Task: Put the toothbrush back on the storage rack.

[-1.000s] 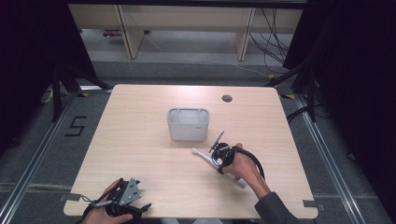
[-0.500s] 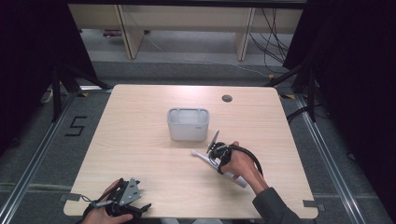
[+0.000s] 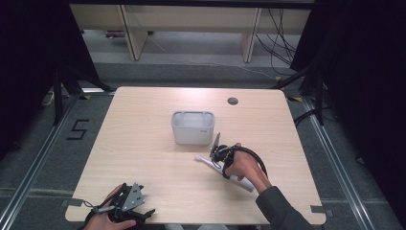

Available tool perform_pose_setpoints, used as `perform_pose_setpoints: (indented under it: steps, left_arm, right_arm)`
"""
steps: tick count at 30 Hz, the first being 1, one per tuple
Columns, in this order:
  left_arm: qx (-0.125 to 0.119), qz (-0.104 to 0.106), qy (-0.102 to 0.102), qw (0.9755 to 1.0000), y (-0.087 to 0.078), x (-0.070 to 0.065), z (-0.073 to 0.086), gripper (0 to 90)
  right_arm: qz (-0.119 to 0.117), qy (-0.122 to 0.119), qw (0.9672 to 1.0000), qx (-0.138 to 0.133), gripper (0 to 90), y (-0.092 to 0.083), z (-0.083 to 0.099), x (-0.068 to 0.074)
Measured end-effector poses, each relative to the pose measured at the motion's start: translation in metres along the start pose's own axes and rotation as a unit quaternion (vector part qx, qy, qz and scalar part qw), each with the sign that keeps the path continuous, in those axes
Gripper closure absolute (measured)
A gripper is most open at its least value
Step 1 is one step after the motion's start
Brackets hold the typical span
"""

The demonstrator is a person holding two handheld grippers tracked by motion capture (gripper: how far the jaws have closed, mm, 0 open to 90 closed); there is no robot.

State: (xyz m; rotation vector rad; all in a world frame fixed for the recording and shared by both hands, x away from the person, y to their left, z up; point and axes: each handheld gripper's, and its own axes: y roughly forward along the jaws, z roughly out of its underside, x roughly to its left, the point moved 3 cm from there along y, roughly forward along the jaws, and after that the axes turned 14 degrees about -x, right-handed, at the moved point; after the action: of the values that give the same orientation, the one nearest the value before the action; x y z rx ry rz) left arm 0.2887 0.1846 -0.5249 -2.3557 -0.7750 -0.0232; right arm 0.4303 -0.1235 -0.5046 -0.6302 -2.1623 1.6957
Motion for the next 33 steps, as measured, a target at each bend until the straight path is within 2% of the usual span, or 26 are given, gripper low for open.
perform_pose_setpoints:
  steps: [1, 4, 6, 8, 13, 15, 19, 20, 22, 24, 25, 26, 28, 31, 33]
  left_arm:
    - [-0.001, 0.0, -0.001, 1.0, 0.0, 0.0, 0.0, 15.2]
    - [0.0, 0.0, 0.0, 1.0, 0.0, 0.0, 0.0, 15.3]
    - [0.0, 0.0, 0.001, 1.0, 0.0, 0.0, 0.0, 15.3]
    - [-0.001, 0.0, 0.001, 1.0, 0.0, 0.0, 0.0, 15.3]
    - [-0.001, 0.0, 0.002, 1.0, 0.0, 0.0, 0.0, 15.3]
    - [0.0, 0.0, 0.0, 1.0, 0.0, 0.0, 0.0, 15.3]
    - [-0.001, 0.0, 0.001, 1.0, 0.0, 0.0, 0.0, 15.3]
    - [-0.001, 0.0, 0.0, 1.0, 0.0, 0.0, 0.0, 15.2]
    - [0.0, 0.0, 0.001, 1.0, 0.0, 0.0, 0.0, 15.2]
    - [-0.001, -0.001, 0.001, 1.0, 0.0, 0.001, 0.0, 15.3]
    - [0.0, 0.0, 0.001, 1.0, 0.0, 0.001, 0.0, 15.2]
    - [0.0, 0.0, 0.001, 1.0, 0.0, 0.001, 0.0, 15.2]
    - [0.0, 0.0, 0.001, 1.0, 0.0, 0.001, 0.0, 15.3]
    - [0.0, 0.0, 0.001, 1.0, 0.0, 0.001, 0.0, 15.2]
    - [-0.007, -0.005, -0.006, 0.9999, 0.001, 0.0, 0.0, 15.2]
  right_arm:
    - [0.0, 0.006, 1.0, 0.001, 66.3, 0.0, 0.0, 0.001]
    - [-0.003, 0.003, 0.9999, 0.011, 66.3, 0.0, -0.001, 0.001]
    - [0.004, -0.009, 0.9998, 0.016, 66.4, 0.001, -0.001, -0.001]
    - [-0.003, -0.002, 0.9999, 0.016, 66.4, 0.001, -0.002, 0.001]
    - [-0.001, 0.003, 0.9998, 0.02, 66.5, 0.0, -0.002, 0.002]
    - [0.001, -0.005, 0.9999, 0.012, 66.5, 0.0, -0.001, 0.002]
    - [-0.002, 0.001, 1.0, 0.0, 66.5, -0.002, 0.004, 0.002]
    - [0.005, -0.001, 1.0, -0.006, 66.6, -0.003, 0.005, 0.001]
    - [0.002, 0.007, 0.9999, -0.014, 66.6, -0.006, 0.007, 0.001]
    - [-0.01, 0.012, 0.9995, -0.028, 66.6, -0.01, 0.008, 0.003]
    - [-0.01, 0.006, 0.9992, -0.037, 66.6, -0.013, 0.009, 0.002]
    - [-0.002, 0.004, 0.9989, -0.047, 66.6, -0.016, 0.01, 0.002]
    - [-0.001, 0.005, 0.9981, -0.062, 66.6, -0.023, 0.012, 0.002]
    - [-0.01, 0.005, 0.9953, -0.096, 66.6, -0.037, 0.015, 0.0]
    - [-0.007, 0.008, 0.9916, -0.129, 66.6, -0.046, 0.017, -0.001]
